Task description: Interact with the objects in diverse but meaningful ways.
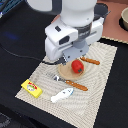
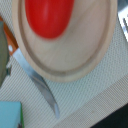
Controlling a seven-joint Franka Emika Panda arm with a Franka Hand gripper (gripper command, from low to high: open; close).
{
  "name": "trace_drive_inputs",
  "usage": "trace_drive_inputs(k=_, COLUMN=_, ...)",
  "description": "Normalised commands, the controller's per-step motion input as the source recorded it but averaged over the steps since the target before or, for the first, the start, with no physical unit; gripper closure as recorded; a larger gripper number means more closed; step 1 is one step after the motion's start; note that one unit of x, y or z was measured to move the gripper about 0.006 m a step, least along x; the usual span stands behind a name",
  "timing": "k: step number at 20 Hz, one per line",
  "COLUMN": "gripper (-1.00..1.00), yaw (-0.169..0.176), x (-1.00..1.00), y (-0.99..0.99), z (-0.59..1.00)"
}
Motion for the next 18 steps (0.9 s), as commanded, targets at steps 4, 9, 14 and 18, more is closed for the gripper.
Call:
trace_drive_inputs(k=4, gripper=-1.0, yaw=0.024, x=-0.61, y=-0.47, z=0.05)
trace_drive_inputs(k=9, gripper=-1.0, yaw=0.014, x=-0.6, y=-0.57, z=0.0)
trace_drive_inputs(k=14, gripper=-1.0, yaw=0.016, x=-0.57, y=-0.67, z=0.0)
trace_drive_inputs(k=18, gripper=-1.0, yaw=0.03, x=-0.57, y=-0.69, z=0.0)
